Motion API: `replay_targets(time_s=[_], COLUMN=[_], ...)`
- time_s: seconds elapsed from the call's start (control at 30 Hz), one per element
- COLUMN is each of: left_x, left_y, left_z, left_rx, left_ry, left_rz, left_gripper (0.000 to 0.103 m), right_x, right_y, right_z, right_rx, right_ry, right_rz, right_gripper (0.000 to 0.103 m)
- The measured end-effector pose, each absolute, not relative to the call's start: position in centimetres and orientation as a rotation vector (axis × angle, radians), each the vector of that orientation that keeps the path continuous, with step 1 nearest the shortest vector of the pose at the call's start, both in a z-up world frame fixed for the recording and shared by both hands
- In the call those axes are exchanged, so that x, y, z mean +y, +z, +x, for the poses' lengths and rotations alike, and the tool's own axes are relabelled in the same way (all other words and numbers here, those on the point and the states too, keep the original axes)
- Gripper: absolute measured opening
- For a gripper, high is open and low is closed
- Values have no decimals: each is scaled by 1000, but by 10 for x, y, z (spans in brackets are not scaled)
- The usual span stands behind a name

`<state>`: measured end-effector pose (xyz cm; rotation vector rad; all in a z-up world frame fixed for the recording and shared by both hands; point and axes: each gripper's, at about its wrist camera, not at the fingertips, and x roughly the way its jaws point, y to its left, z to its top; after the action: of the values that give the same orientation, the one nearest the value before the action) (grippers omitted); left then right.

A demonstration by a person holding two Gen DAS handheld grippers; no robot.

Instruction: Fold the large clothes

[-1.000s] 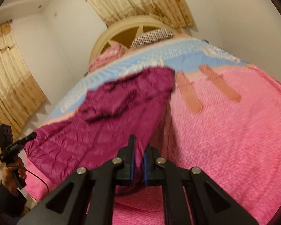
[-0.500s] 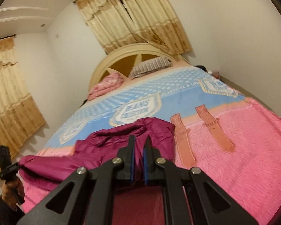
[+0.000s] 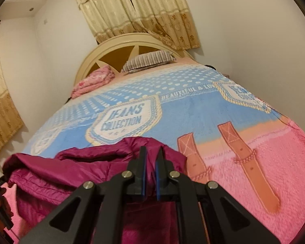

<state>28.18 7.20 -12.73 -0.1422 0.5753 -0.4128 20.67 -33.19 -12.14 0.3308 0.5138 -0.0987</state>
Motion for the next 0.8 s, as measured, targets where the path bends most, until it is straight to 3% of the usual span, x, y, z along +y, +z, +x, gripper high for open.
replay_targets(time_s=[0.03, 0.13, 0.2, 0.3, 0.57, 0.67, 0.8], left_x=[72, 68, 60, 46, 8, -15, -26], left_y=[-128, -126, -124, -121, -107, -115, -130], left_z=[287, 297, 300, 298, 269, 269, 283], left_rx=[569, 542, 547, 539, 439, 430, 466], left_ry=[-383, -340, -349, -320, -340, -365, -348], left_rz=[-142, -140, -116, -51, 42, 95, 70], left_gripper=[102, 102, 102, 102, 102, 102, 102], right_x=[-334, -335, -336, -333, -287, -246, -186], right_y=[-126, -140, -144, -142, -113, -114, -134], right_z=[214, 235, 239, 239, 222, 213, 221], right_rx=[518, 532, 532, 496, 466, 430, 457], right_ry=[-108, -148, -165, -205, -218, -155, -63], right_rz=[336, 322, 336, 325, 250, 222, 122], right_gripper=[9, 17, 50, 74, 76, 84, 84])
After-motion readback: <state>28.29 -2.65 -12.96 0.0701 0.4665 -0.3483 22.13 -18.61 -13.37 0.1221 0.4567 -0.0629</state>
